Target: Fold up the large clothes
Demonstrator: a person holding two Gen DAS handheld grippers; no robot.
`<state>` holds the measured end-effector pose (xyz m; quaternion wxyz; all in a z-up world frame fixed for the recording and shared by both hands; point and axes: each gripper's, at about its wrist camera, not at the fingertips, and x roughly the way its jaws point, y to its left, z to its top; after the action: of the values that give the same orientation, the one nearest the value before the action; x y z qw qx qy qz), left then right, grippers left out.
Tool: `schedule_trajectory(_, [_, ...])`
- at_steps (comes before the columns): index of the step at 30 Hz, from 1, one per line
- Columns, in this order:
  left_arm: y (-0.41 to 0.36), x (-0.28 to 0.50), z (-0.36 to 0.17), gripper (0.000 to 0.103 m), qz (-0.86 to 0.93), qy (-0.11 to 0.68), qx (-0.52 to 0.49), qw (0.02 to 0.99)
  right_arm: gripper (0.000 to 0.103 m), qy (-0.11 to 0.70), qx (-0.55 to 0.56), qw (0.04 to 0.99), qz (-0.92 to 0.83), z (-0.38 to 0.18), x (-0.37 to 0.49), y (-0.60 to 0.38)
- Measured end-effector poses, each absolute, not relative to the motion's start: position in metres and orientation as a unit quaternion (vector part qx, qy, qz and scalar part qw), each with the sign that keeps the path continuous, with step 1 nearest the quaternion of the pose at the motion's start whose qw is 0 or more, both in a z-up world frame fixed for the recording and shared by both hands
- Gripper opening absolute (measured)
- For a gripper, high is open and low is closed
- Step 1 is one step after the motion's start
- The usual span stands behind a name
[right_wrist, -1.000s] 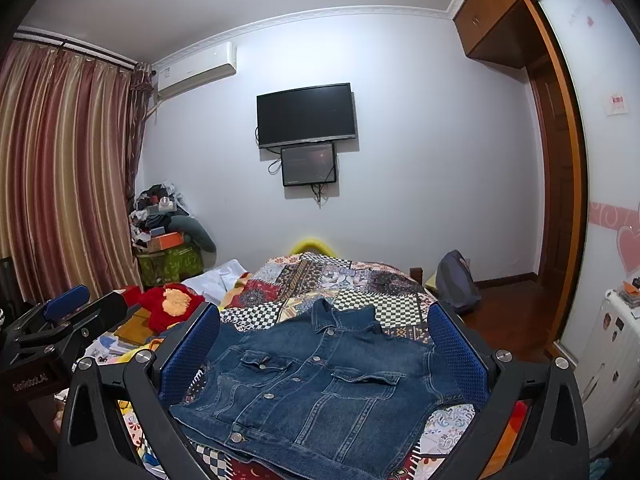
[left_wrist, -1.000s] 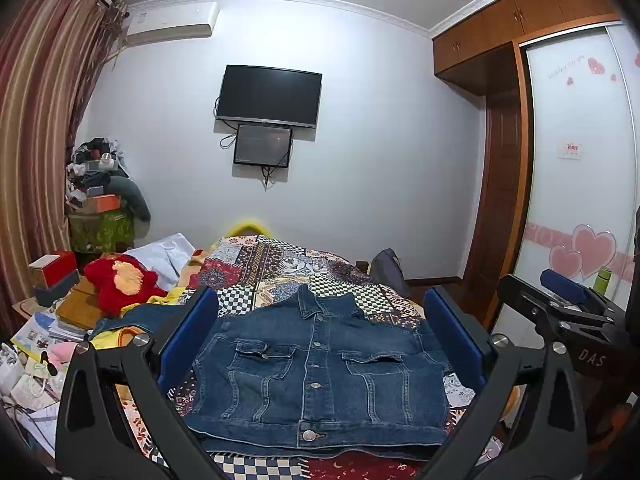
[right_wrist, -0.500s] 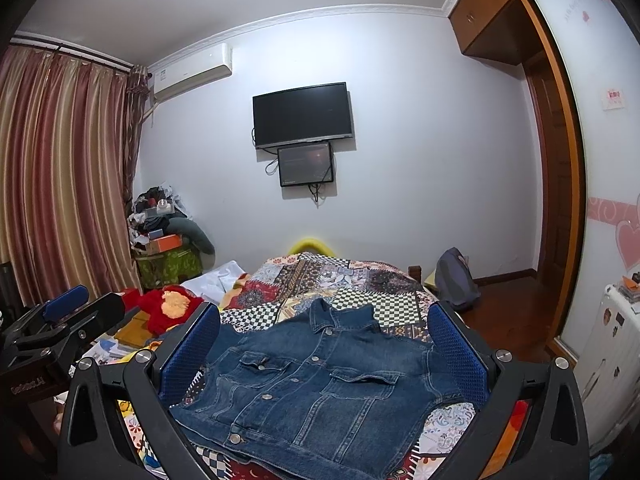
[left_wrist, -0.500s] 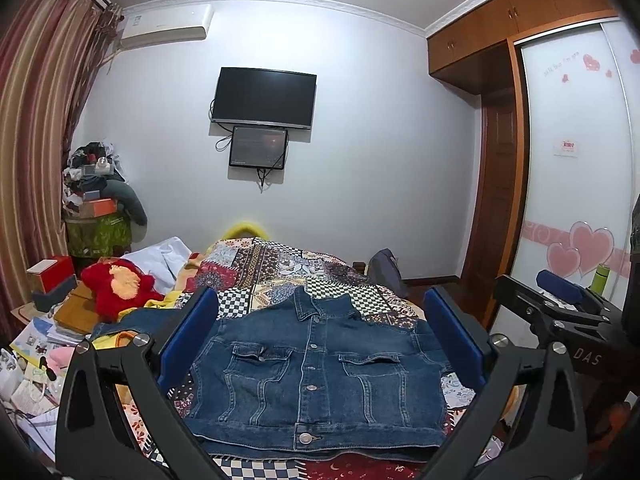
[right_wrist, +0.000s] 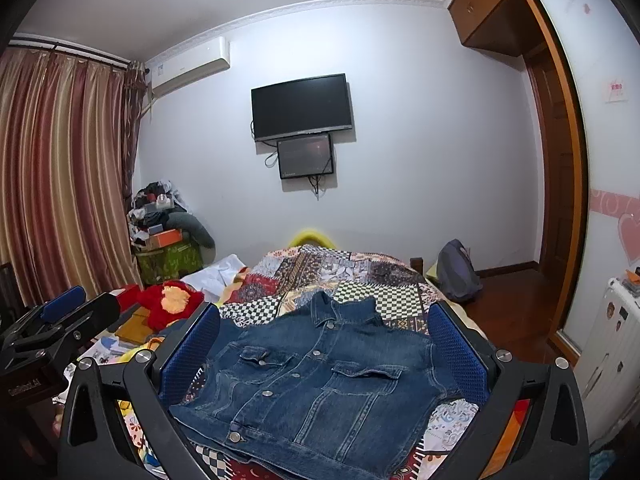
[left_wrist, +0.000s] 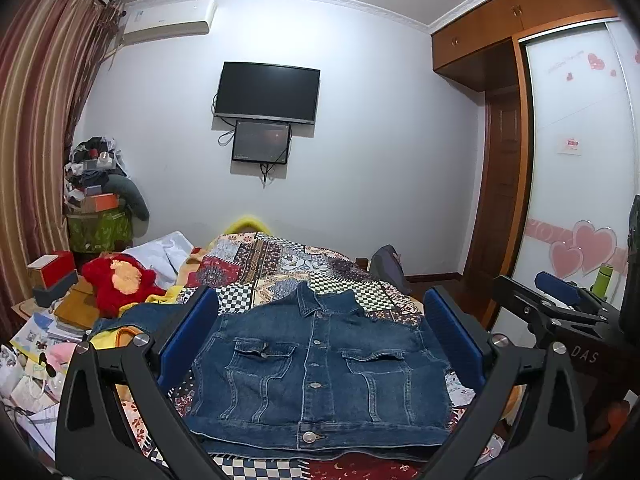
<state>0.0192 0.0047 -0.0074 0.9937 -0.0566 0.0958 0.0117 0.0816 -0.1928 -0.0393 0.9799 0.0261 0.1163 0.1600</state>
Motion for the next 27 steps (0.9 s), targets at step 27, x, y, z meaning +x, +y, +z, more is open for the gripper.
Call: schedule_trajectory(27, [0.152, 0.211, -0.077, 0.103, 0.125, 0.236, -0.085, 0.960, 0.103, 0.262, -0.020, 0.939, 0.224, -0.084, 0.324, -0.056])
